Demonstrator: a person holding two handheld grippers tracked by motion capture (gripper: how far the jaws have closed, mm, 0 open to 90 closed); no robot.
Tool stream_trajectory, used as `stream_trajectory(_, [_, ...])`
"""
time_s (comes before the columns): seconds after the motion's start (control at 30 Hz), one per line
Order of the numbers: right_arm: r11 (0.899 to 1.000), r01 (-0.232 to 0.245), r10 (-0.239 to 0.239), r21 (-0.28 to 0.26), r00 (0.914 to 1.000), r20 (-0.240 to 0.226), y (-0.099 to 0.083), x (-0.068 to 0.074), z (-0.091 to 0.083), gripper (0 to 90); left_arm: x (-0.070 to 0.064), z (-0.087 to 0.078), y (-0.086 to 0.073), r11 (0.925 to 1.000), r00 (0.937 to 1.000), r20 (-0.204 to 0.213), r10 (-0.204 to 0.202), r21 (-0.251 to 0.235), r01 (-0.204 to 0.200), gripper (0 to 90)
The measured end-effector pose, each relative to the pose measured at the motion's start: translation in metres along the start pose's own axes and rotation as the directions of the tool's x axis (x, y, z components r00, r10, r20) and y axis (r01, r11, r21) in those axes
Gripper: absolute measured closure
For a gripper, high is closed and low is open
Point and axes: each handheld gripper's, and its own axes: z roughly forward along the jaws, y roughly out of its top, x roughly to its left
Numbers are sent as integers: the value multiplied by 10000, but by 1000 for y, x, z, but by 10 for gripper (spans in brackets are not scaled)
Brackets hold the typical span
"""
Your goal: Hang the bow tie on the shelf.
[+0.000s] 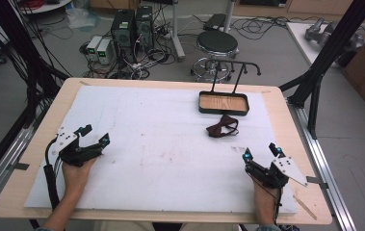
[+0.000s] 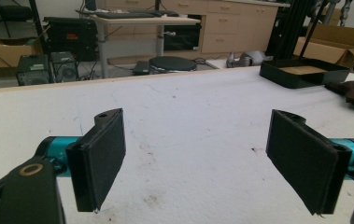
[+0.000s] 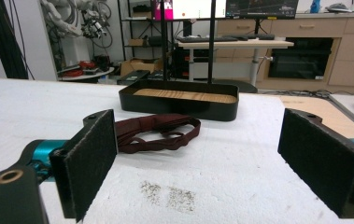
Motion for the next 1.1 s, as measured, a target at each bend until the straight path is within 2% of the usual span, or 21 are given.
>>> stream_trajectory(0.27, [9999, 115, -115, -10, 9999, -47, 0, 0, 1, 111, -1, 1, 0, 10000, 9999, 99, 19, -13, -19, 203])
stream_trajectory(0.4, [9996, 240, -238, 120, 9996, -181, 0, 2, 2, 124, -1, 1, 0, 10000, 9999, 124, 9, 1, -9, 203])
stream_trajectory(0.47, [9996, 202, -196, 180, 9993, -308, 0, 2, 2, 155, -1, 1, 0, 10000, 9999, 132, 40, 33, -41, 203])
stream_trajectory(0.63, [9990, 157, -137, 429, 9988, -467, 1, 0, 6, 155, -1, 1, 0, 10000, 9998, 169, 55, 63, -57, 203])
stream_trajectory(0.67, [9973, 103, -60, 723, 9982, -594, 2, 0, 10, 156, -1, 1, 0, 10000, 9999, 162, 45, 54, -46, 203])
stream_trajectory(0.77, [9952, 104, -32, 971, 9973, -735, 4, 1, 16, 165, -1, 1, 0, 10000, 9998, 174, 38, 40, -38, 203])
stream_trajectory(0.8, [9939, 93, 1, 1100, 9964, -848, 7, 2, 23, 166, -1, 1, 0, 10000, 9999, 168, 19, 37, -20, 204])
stream_trajectory(0.9, [9937, -1, 118, 1124, 9945, -1038, 10, 3, 30, 174, -1, 2, 0, 10000, 9998, 197, -13, 2, 13, 205])
stream_trajectory(1.0, [9898, -67, 236, 1425, 9929, -1170, 22, 8, 46, 178, -1, 2, 0, 10000, 9997, 227, -11, 10, 11, 206])
stream_trajectory(1.07, [9888, -75, 248, 1489, 9931, -1146, 25, 9, 50, 178, -1, 2, 0, 10000, 9997, 247, -22, 6, 22, 206])
stream_trajectory(1.1, [9865, -23, 223, 1635, 9925, -1206, 32, 11, 60, 179, -1, 2, 0, 10000, 9997, 253, -23, 2, 23, 207])
